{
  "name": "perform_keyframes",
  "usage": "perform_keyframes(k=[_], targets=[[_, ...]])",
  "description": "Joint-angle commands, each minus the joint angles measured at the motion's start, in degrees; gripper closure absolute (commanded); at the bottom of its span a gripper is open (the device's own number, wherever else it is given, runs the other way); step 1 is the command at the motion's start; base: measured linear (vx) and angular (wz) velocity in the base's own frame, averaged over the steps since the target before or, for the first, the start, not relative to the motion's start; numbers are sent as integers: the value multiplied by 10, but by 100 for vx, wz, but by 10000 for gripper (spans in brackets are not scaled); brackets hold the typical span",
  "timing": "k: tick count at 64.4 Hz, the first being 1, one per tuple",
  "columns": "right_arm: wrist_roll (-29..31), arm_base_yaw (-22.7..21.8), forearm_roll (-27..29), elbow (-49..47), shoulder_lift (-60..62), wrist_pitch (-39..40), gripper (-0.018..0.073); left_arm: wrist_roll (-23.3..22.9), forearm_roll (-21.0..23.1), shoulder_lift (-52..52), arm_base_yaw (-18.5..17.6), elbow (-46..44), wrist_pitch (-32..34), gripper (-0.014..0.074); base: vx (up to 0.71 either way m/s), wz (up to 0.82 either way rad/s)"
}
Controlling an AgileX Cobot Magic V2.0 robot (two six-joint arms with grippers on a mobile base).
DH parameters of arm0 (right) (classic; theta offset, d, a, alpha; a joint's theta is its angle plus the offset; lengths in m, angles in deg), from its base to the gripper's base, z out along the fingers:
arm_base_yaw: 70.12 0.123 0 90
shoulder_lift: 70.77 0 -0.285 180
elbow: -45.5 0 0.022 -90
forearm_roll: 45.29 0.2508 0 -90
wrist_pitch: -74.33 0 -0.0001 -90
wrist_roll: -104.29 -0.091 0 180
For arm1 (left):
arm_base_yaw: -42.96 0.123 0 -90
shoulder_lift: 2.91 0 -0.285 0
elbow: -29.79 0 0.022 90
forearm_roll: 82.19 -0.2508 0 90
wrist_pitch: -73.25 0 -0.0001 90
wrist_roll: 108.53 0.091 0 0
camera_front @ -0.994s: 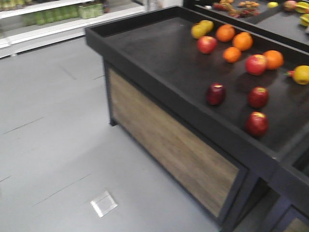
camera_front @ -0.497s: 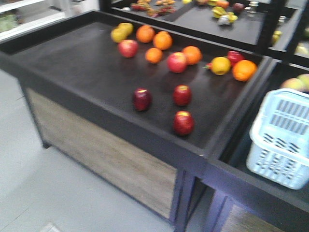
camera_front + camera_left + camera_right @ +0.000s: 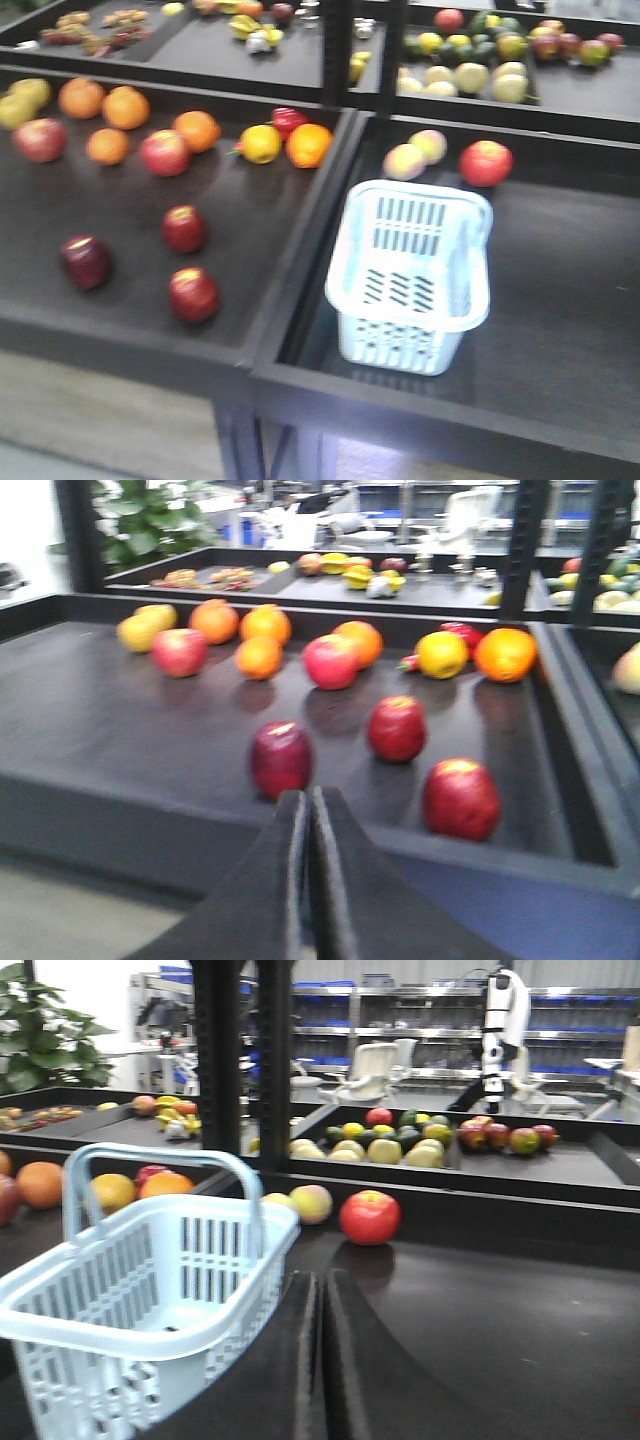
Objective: Pick three apples into basket with both arms
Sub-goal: 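Drive up to the display beside the light-blue basket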
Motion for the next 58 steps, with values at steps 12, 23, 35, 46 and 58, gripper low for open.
perform_keyframes(k=[12,23,35,46,58], targets=[[0,-3,-5,2,7,42,567,-4,4,-7,2,-17,45,603,17,-36],[0,-3,-5,2,7,42,567,-4,4,-7,2,-17,45,603,19,-7],[0,-3,-5,2,7,42,567,-4,4,-7,2,-17,45,603,21,1],[0,-3,-5,2,7,42,567,-4,4,-7,2,-17,45,603,20,-14],[0,-3,-5,2,7,42,567,-4,4,-7,2,-17,45,603,13,-32]])
